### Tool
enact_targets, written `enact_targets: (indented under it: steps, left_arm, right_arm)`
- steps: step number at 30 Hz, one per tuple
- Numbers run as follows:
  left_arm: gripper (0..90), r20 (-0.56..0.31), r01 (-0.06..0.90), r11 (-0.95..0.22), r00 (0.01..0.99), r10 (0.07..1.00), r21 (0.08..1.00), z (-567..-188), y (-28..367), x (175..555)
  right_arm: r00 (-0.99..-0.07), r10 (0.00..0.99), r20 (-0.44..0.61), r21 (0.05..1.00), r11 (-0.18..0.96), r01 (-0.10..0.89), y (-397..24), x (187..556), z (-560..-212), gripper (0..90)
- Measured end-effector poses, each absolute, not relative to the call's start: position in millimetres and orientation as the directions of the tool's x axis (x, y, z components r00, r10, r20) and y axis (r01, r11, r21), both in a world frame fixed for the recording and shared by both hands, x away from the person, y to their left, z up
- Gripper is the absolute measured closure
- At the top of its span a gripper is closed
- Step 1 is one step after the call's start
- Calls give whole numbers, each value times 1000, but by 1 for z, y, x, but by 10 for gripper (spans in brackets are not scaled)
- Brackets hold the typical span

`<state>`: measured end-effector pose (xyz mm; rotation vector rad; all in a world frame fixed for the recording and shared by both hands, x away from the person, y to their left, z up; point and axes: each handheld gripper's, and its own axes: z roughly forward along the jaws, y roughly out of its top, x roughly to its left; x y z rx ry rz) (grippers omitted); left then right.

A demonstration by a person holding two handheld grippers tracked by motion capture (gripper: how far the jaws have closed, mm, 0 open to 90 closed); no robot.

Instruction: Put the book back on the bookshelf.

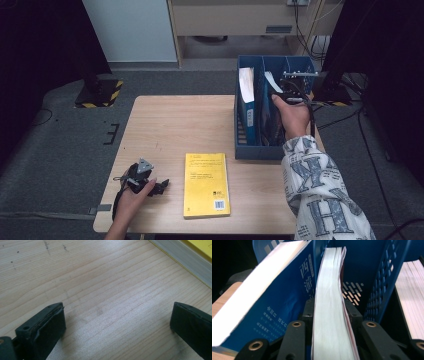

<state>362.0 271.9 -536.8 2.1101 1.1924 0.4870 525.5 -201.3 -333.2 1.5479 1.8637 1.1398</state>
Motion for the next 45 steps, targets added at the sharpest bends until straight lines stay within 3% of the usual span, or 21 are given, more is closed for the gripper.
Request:
enact_targets:
  steps: [15, 25, 45]
  left_arm:
    - [0, 0, 613, -370, 517, 856, 698, -537, 272, 362]
    - [0, 0, 613, -370, 517, 856, 698, -537, 272, 362]
    - [0, 1, 612, -372, 519, 855, 698, -537, 272, 362]
  right_arm:
    - [-257, 958, 130, 816, 44, 577, -200, 526, -330, 731]
    - [-201, 968, 147, 865, -27, 501, -197, 535, -327, 732]
    - [-162, 971, 178, 861, -74, 503, -194, 546, -343, 729]
